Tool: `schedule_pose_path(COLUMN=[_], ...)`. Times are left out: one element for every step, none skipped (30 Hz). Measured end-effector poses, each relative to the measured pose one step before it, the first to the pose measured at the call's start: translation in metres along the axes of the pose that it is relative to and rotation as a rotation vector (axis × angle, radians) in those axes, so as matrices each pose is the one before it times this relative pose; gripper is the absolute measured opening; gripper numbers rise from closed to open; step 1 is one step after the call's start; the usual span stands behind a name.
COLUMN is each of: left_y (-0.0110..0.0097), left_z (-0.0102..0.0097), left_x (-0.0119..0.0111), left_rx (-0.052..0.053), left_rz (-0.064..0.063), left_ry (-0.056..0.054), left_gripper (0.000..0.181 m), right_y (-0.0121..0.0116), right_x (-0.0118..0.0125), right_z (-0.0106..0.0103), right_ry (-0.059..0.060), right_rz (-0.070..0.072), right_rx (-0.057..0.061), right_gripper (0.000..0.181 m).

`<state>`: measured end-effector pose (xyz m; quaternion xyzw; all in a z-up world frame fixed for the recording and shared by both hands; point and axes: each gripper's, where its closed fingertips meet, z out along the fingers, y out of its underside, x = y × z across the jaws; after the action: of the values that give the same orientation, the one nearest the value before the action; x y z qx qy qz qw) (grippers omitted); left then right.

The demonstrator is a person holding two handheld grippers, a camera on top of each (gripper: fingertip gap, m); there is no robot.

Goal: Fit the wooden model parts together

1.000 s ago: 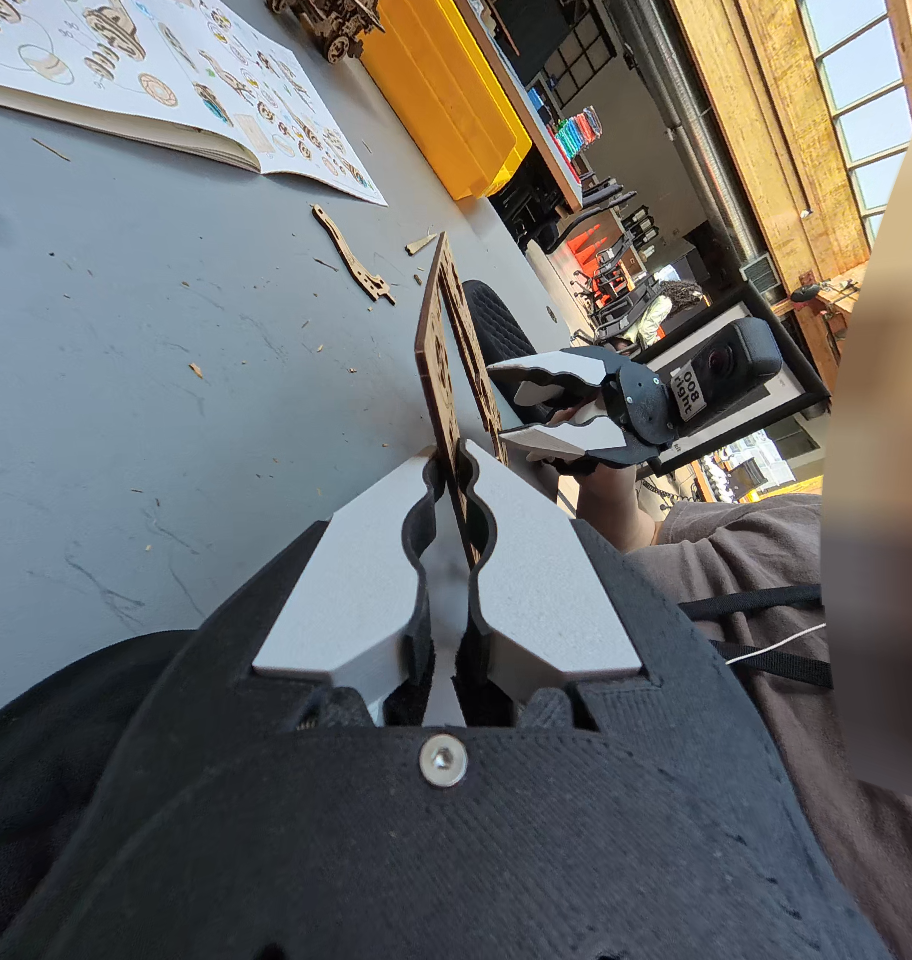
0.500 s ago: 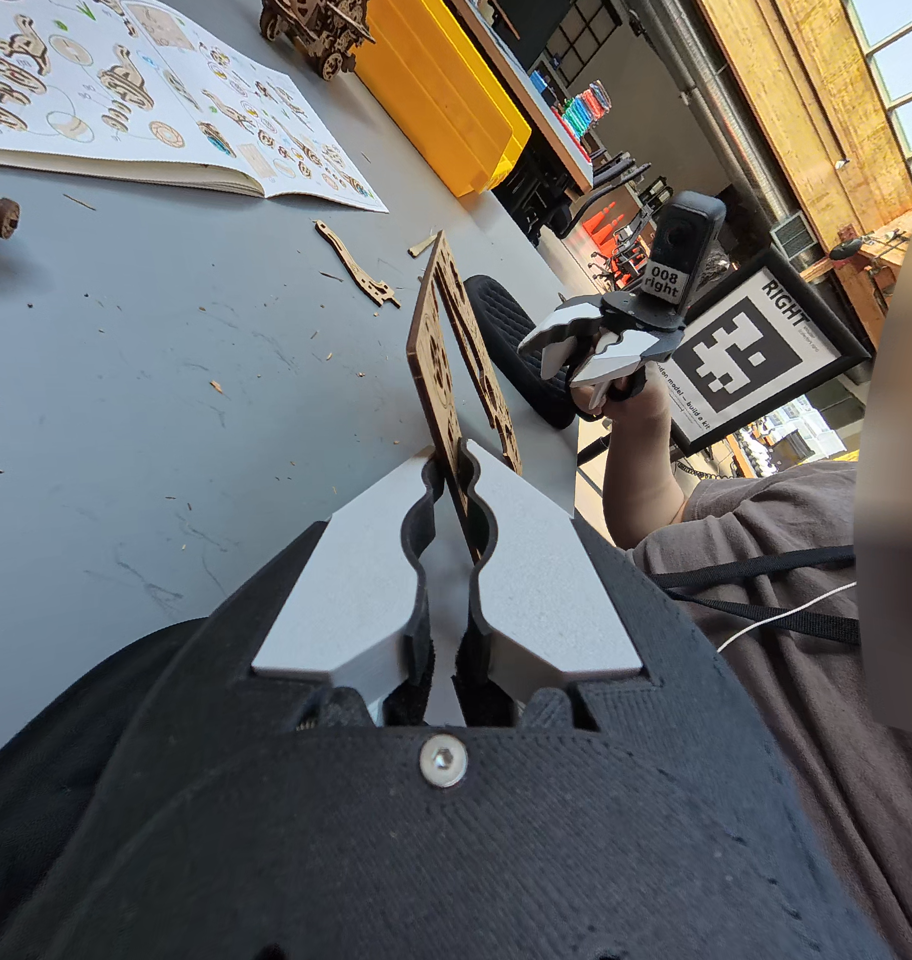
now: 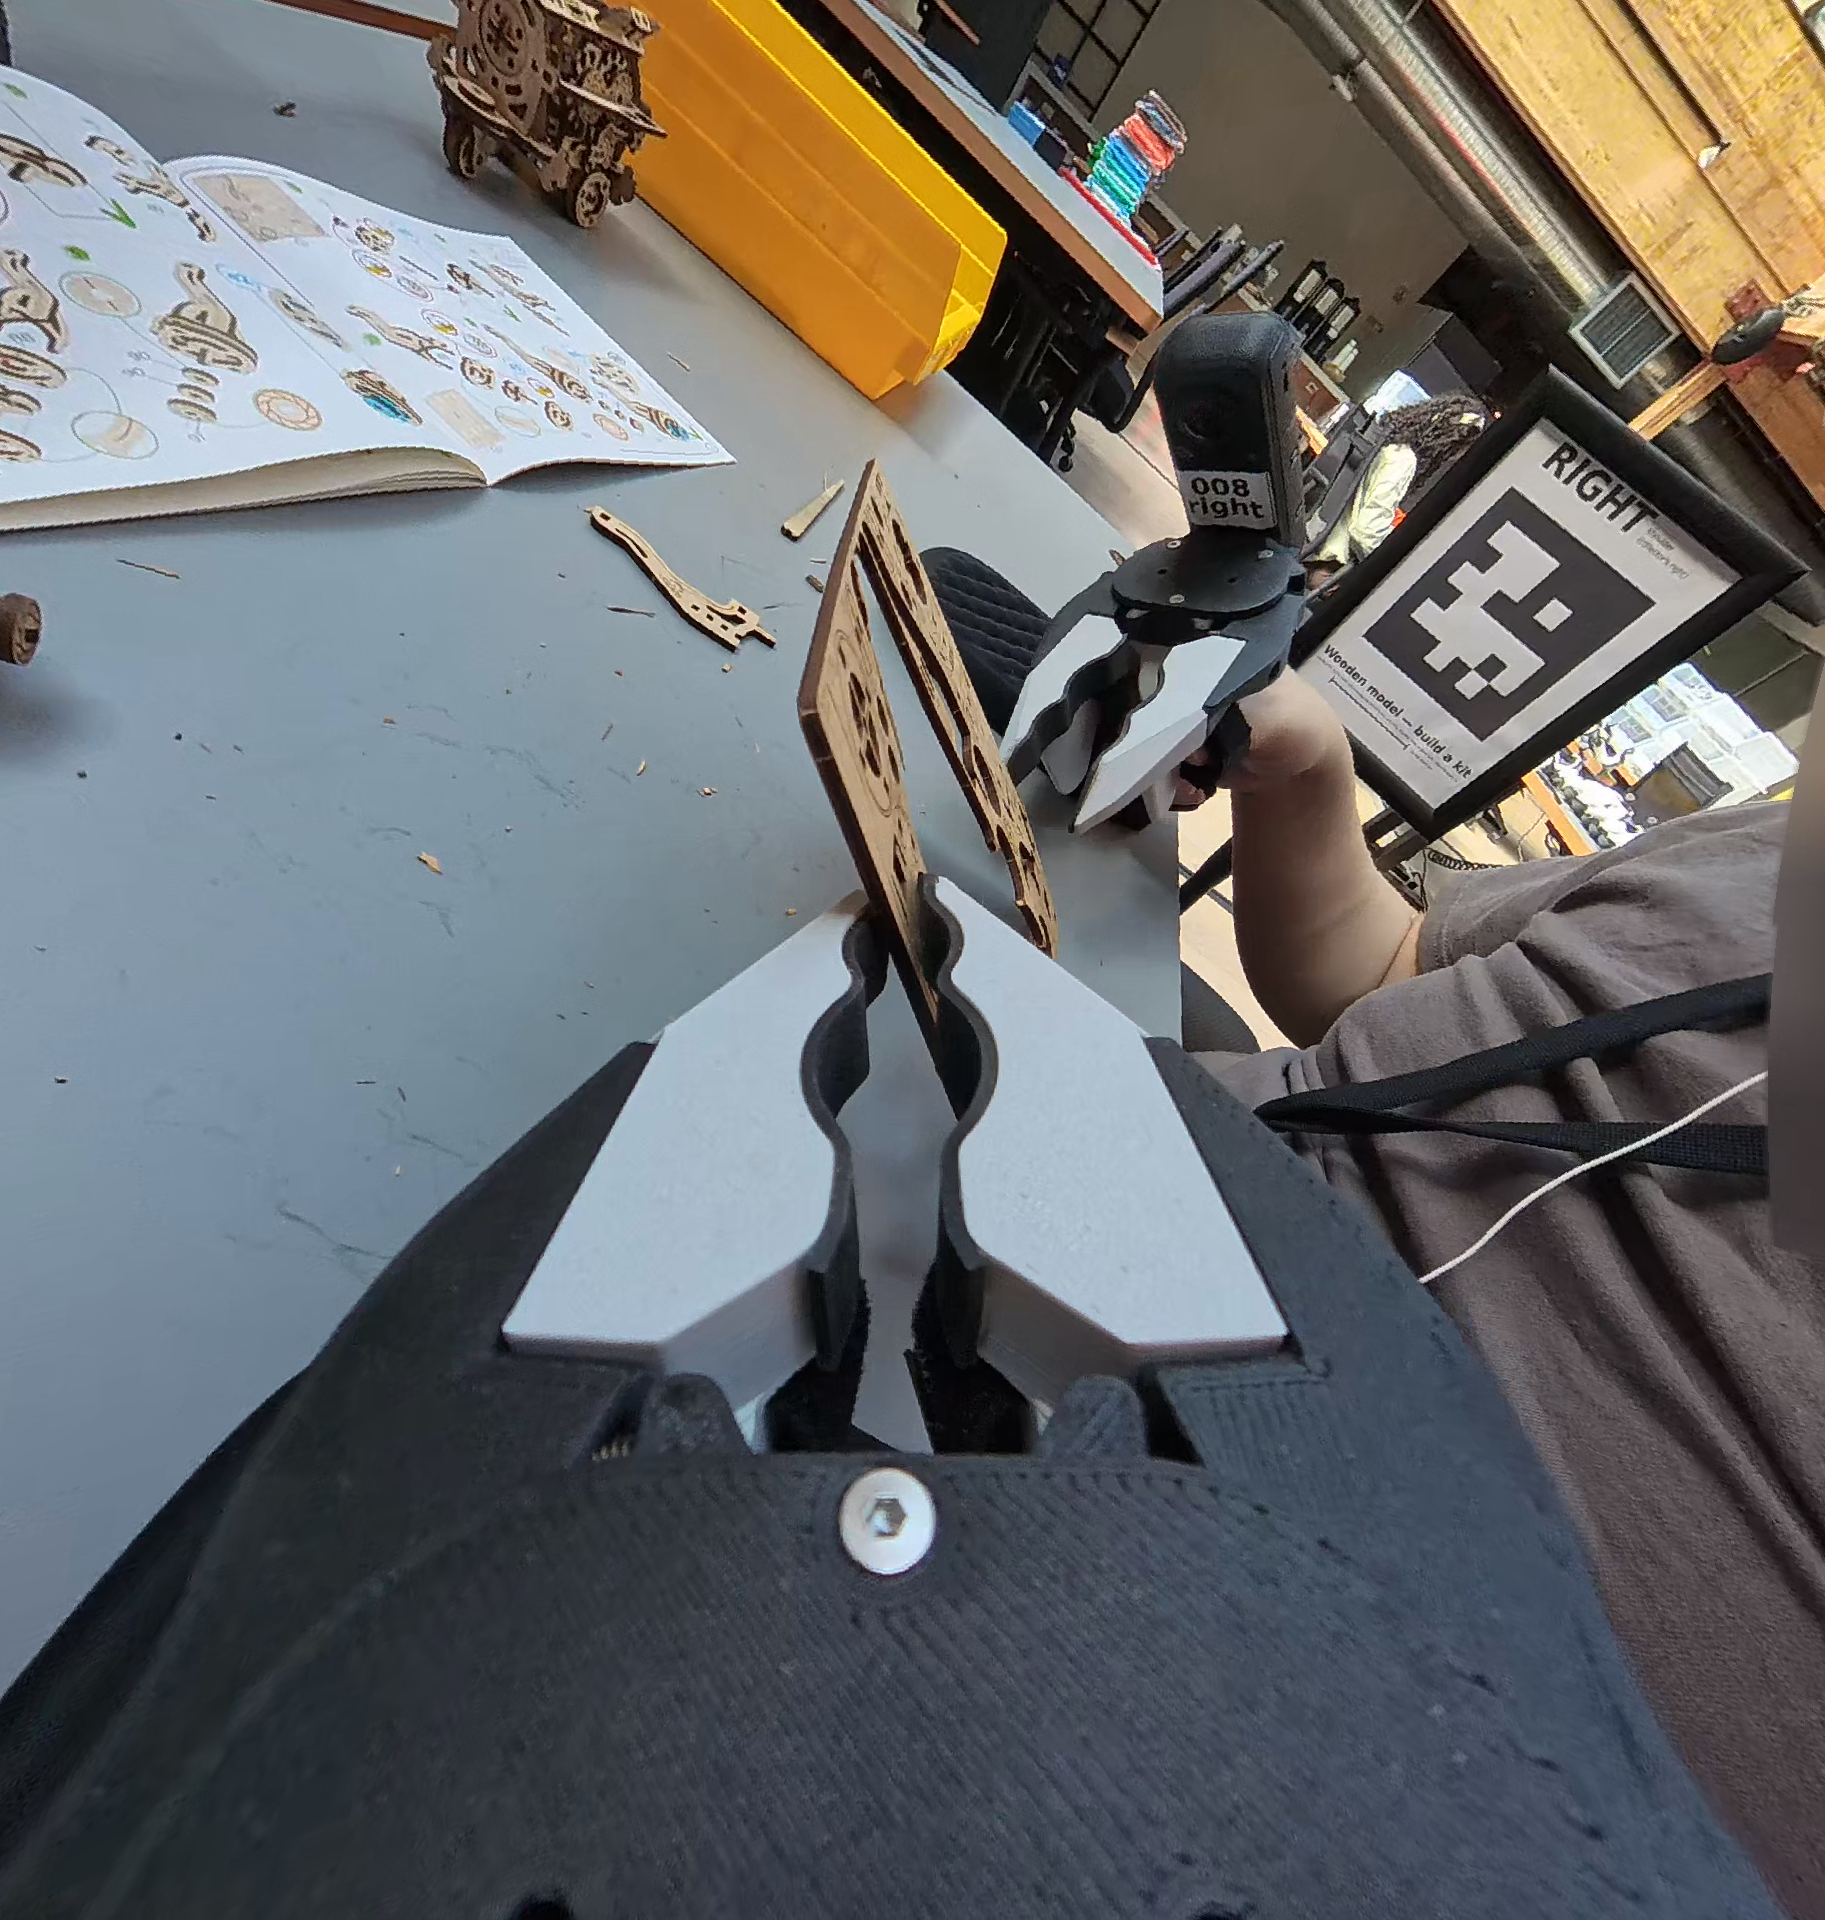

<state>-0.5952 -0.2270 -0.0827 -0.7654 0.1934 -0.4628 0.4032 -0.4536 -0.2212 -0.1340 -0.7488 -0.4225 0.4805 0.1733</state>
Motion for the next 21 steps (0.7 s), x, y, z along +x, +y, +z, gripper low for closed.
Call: schedule_pose_path(left_y=[-0.00073, -0.00054, -0.00018, -0.00013, -0.00034, -0.00028, -0.00015, -0.00004, -0.00007, 0.00013, 0.00023, 0.00015, 0.00053, 0.00095, 0.00135, 0.00129, 0.00073, -0.00027, -0.00043, -0.00029, 0.00040], left_z=[0.00019, 0.00016, 0.00027, 0.00029, 0.00058, 0.00085, 0.00100, 0.00104, 0.00090, 0.00103, 0.00108, 0.00115, 0.00128, 0.00092, 0.00078, 0.00056, 0.00010, -0.00007, -0.00025, -0.00013, 0.00014], left_x=[0.00047, 0.00054, 0.00022, -0.00027, -0.00043, -0.00025, -0.00041, -0.00090, -0.00102, -0.00078, -0.00014, 0.00017, 0.00027, -0.00003, -0.00096, -0.00147, -0.00068, 0.00034, 0.00062, -0.00014, -0.00116], left_rx=[0.0011, 0.0006, -0.0003, 0.0000, 0.0010, -0.0007, -0.0029, -0.0032, -0.0035, -0.0038, -0.0023, -0.0002, 0.0000, -0.0016, -0.0037, -0.0039, -0.0011, 0.0025, 0.0035, 0.0018, -0.0012], left_rz=[-0.0008, 0.0019, 0.0045, 0.0046, 0.0021, -0.0012, -0.0014, 0.0013, 0.0041, 0.0057, 0.0058, 0.0045, 0.0030, 0.0006, -0.0009, -0.0014, -0.0017, -0.0020, -0.0027, -0.0051, -0.0098], left_ry=[0.0008, 0.0014, 0.0000, -0.0018, -0.0003, 0.0027, 0.0022, -0.0020, -0.0045, -0.0028, -0.0001, 0.0021, 0.0040, 0.0020, -0.0038, -0.0062, -0.0018, 0.0041, 0.0057, 0.0004, -0.0044], left_gripper=[0.003, 0.003, 0.003, 0.003, 0.003, 0.003, 0.003, 0.003, 0.003, 0.004, 0.004, 0.004, 0.004, 0.004, 0.005, 0.005, 0.005, 0.005, 0.005, 0.005, 0.006], right_y=[-0.00056, 0.00112, 0.00221, 0.00265, 0.00254, 0.00301, 0.00233, 0.00179, 0.00239, 0.00265, 0.00250, 0.00341, 0.00345, 0.00206, 0.00135, 0.00013, -0.00003, -0.00010, -0.00038, -0.00053, -0.00050], right_x=[0.00076, -0.00061, -0.00210, -0.00333, -0.00227, 0.00037, 0.00132, 0.00050, 0.00042, 0.00027, 0.00055, 0.00116, 0.00054, -0.00245, -0.00119, -0.00018, -0.00021, -0.00057, -0.00019, -0.00012, -0.00010], right_z=[-0.00098, -0.00091, -0.00048, 0.00036, 0.00089, 0.00147, 0.00199, 0.00212, 0.00232, 0.00234, 0.00258, 0.00263, 0.00253, 0.00188, 0.00104, 0.00007, -0.00009, -0.00038, -0.00052, -0.00064, -0.00059], right_ry=[-0.0064, -0.0127, -0.0187, -0.0250, -0.0193, -0.0037, 0.0023, -0.0013, -0.0012, -0.0018, 0.0005, 0.0058, 0.0044, -0.0121, -0.0033, 0.0006, -0.0033, -0.0070, -0.0037, -0.0004, 0.0029], right_rz=[-0.0068, -0.0168, -0.0205, -0.0132, -0.0013, 0.0069, 0.0059, 0.0034, 0.0045, 0.0049, 0.0039, 0.0043, -0.0003, -0.0093, -0.0091, -0.0028, 0.0020, 0.0036, 0.0033, 0.0000, -0.0030], right_rx=[-0.0040, -0.0134, -0.0187, -0.0205, -0.0209, -0.0245, -0.0225, -0.0188, -0.0232, -0.0258, -0.0249, -0.0297, -0.0305, -0.0192, -0.0108, -0.0014, 0.0015, 0.0030, 0.0058, 0.0063, 0.0074], right_gripper=[0.028, 0.024, 0.020, 0.019, 0.019, 0.020, 0.020, 0.020, 0.020, 0.021, 0.021, 0.020, 0.017, 0.012, 0.012, 0.012, 0.011, 0.009, 0.009, 0.008, 0.007])
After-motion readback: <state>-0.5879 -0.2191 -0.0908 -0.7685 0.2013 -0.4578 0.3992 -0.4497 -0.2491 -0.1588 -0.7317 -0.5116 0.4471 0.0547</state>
